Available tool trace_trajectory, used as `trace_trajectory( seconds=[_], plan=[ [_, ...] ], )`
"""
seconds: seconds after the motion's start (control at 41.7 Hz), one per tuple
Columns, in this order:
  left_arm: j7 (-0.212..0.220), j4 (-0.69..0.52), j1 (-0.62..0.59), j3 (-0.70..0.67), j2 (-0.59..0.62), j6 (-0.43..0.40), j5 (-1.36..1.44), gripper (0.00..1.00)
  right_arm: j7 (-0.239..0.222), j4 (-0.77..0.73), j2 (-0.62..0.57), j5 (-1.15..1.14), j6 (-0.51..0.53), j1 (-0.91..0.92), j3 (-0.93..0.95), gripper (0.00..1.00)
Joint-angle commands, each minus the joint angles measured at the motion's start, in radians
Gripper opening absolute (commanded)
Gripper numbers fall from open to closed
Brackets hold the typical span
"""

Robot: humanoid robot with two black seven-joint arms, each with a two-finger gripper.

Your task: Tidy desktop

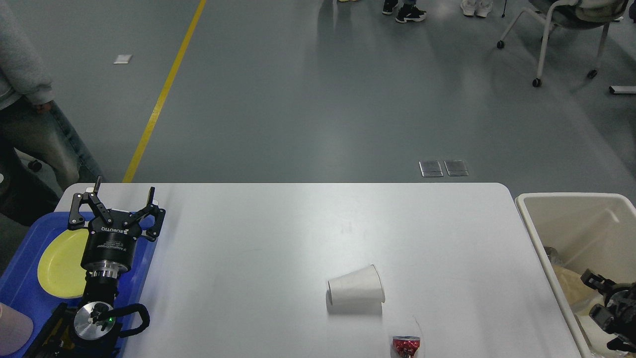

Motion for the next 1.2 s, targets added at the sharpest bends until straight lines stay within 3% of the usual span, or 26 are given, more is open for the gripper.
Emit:
trace_trajectory(
  seconds=[0.0,0.144,0.48,0.6,0.864,0.96,1.176],
  plan=[
    [-0.001,0.000,0.000,0.000,0.000,0.000,0.000,0.96,0.000,0.156,-0.072,-0.012,0.003,0.094,-0.009,1.00],
    [0.000,0.000,0.000,0.000,0.000,0.000,0.000,0.96,-0.002,0.325,-0.130,-0.018,0.004,0.232,-0.057,1.00],
    [-0.001,0.000,-0.002,0.000,0.000,0.000,0.000,0.96,0.004,0.791,-0.133,-0.017,0.072,0.742,-0.431,1.00],
    [-0.001,0.000,-0.002,0.000,0.000,0.000,0.000,0.96,0.001,0.891,-0.100,-0.017,0.194,0.913,-0.474,1.00],
    [-0.001,0.000,0.000,0.000,0.000,0.000,0.000,0.96,-0.002,0.951,0.054,-0.014,0.656,1.163,-0.500,1.00],
    [-0.001,0.000,0.000,0.000,0.000,0.000,0.000,0.96,-0.005,1.035,0.095,-0.014,0.727,1.278,-0.495,1.00],
    [0.000,0.000,0.000,0.000,0.000,0.000,0.000,0.96,-0.029,1.302,0.172,0.000,0.722,1.559,-0.445,1.00]
  ],
)
